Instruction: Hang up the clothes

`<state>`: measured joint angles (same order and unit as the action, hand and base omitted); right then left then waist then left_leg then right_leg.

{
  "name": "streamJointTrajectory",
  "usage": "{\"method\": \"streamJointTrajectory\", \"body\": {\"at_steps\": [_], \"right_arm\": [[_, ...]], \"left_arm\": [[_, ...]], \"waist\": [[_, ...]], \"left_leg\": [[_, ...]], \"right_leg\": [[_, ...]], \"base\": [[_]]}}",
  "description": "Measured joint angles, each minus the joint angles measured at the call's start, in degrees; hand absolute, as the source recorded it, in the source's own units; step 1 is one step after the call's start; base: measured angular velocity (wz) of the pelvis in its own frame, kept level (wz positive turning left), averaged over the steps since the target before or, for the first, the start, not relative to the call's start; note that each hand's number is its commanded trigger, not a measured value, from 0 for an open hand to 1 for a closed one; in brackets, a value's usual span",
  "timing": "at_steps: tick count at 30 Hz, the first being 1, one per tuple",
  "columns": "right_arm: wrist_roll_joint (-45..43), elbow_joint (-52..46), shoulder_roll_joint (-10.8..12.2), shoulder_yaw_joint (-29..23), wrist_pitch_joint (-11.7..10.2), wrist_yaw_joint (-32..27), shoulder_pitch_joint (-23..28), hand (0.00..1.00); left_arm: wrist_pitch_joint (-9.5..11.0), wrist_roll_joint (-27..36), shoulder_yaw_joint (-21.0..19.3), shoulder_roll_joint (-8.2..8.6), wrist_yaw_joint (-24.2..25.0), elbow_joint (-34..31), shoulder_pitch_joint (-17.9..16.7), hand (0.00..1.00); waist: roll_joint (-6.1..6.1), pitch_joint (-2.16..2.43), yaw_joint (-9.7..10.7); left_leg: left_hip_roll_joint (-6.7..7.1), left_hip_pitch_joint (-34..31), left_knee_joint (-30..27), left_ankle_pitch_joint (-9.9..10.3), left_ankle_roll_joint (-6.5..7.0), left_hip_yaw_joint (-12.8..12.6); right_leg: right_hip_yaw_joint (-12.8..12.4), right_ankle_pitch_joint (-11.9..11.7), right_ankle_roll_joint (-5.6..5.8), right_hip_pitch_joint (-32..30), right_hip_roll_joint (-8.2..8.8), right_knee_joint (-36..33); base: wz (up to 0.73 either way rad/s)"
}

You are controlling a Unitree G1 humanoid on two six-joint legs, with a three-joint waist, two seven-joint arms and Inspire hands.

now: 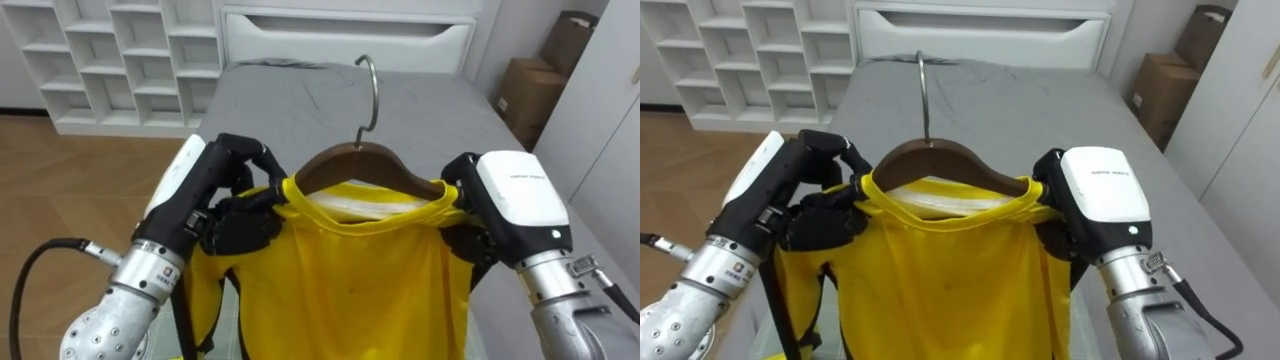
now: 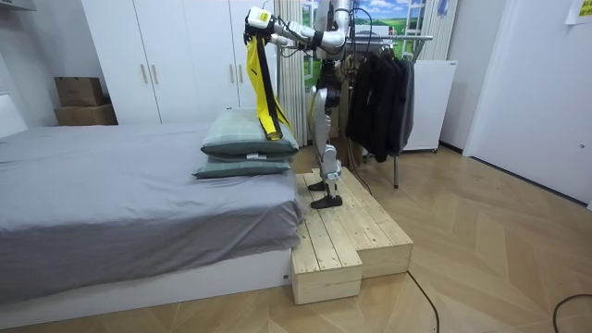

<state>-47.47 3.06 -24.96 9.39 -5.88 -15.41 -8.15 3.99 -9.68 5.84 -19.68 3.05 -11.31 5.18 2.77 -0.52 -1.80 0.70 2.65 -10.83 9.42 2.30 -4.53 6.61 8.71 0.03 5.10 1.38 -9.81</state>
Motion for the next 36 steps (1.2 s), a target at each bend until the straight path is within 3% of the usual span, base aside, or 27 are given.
{"method": "streamJointTrajectory", "body": {"at_steps": [1, 2, 10, 25, 36], "right_arm": [[0.0, 0.0, 0.0, 0.0, -0.1, 0.0, 0.0, 1.00], [0.0, 0.0, 0.0, 0.0, -0.1, 0.0, 0.0, 1.00], [-1.7, 0.9, 0.0, 1.7, -0.4, 1.1, 0.0, 1.00], [-2.6, 2.0, 0.0, 2.3, 0.4, 1.8, 0.0, 1.00], [-2.6, 3.0, 0.0, 2.1, 0.3, 1.8, 0.5, 1.00]], "left_arm": [[0.0, 0.0, 0.0, 0.00, 0.0, 0.0, 0.0, 0.04], [0.0, 0.0, 0.0, 0.00, 0.0, 0.0, 0.0, 0.00], [0.3, 1.3, 1.7, 1.53, 0.0, -3.2, 0.0, 0.00], [0.4, 4.4, 3.4, 3.46, 0.0, -3.3, 0.0, 0.00], [0.4, 5.6, 3.0, 3.21, 0.3, -2.7, -0.5, 0.00]], "waist": [[-0.06, -0.04, 0.0], [-0.09, -0.06, 0.0], [-0.18, -0.11, -0.1], [-0.18, -0.09, -0.1], [-0.20, -0.06, -0.1]], "left_leg": [[0.00, 0.0, 0.0, 0.0, 0.00, 0.0], [0.00, 0.0, 0.0, 0.0, 0.00, 0.0], [0.00, 0.0, 0.1, 0.0, 0.00, 0.0], [0.00, 0.1, 0.3, 0.0, 0.00, -0.1], [0.02, 0.8, 1.1, 0.0, 0.01, -0.6]], "right_leg": [[0.0, 0.0, 0.00, 0.0, 0.00, 0.0], [0.0, 0.0, 0.00, 0.0, 0.00, 0.0], [0.0, 0.0, 0.00, -0.1, 0.01, 0.0], [-0.3, 0.0, 0.00, -0.1, 0.05, 0.1], [-0.6, 0.0, 0.01, 0.1, 0.01, 0.1]], "base": [[0.00], [0.00], [0.00], [0.00], [-0.01]]}}
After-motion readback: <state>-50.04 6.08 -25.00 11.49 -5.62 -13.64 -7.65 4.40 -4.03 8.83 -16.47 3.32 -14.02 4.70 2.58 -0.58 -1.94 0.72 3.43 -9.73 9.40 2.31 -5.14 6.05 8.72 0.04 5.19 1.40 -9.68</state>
